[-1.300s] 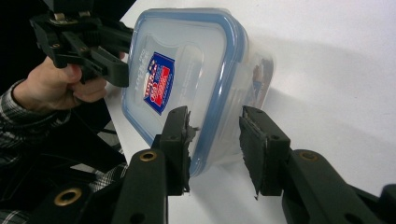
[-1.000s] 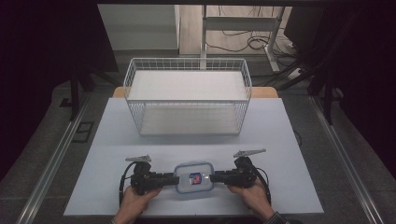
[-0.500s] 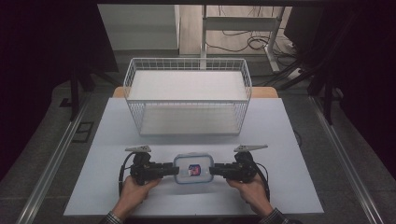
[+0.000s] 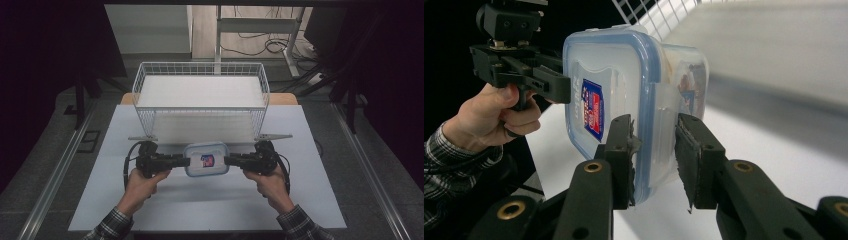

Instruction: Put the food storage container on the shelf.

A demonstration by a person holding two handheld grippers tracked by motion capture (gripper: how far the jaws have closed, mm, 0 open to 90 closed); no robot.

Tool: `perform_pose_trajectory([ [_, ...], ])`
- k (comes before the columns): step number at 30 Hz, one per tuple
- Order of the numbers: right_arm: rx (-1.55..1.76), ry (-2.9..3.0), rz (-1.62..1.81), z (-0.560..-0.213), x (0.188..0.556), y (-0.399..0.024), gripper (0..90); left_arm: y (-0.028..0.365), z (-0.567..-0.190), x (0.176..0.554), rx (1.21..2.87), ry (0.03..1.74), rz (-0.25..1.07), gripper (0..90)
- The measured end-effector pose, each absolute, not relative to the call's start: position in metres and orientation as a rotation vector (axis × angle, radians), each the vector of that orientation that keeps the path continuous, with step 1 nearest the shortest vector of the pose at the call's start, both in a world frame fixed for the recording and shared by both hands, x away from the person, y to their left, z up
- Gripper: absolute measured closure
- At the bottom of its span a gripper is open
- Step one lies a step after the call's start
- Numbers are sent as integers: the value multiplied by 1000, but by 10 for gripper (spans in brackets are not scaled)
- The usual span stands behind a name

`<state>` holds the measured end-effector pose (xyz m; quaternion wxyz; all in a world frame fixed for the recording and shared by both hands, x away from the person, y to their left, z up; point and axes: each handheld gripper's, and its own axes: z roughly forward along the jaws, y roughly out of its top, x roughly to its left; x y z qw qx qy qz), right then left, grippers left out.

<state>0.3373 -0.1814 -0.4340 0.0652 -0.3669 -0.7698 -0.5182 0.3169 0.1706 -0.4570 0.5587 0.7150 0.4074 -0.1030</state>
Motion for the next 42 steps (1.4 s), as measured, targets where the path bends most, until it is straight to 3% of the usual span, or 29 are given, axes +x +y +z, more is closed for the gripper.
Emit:
perform_pose_trajectory([
  [23, -1126, -2311, -1720, -330, 389, -162, 679, 189, -345, 379, 1665, 939, -194, 580],
  [34, -1203, -2294, -1743, -305, 421, -155, 678, 193, -321, 421, 1660, 951, -193, 576],
  [42, -1279, -2318, -1705, -311, 443, -149, 676, 191, -335, 442, 1636, 993, -181, 571],
])
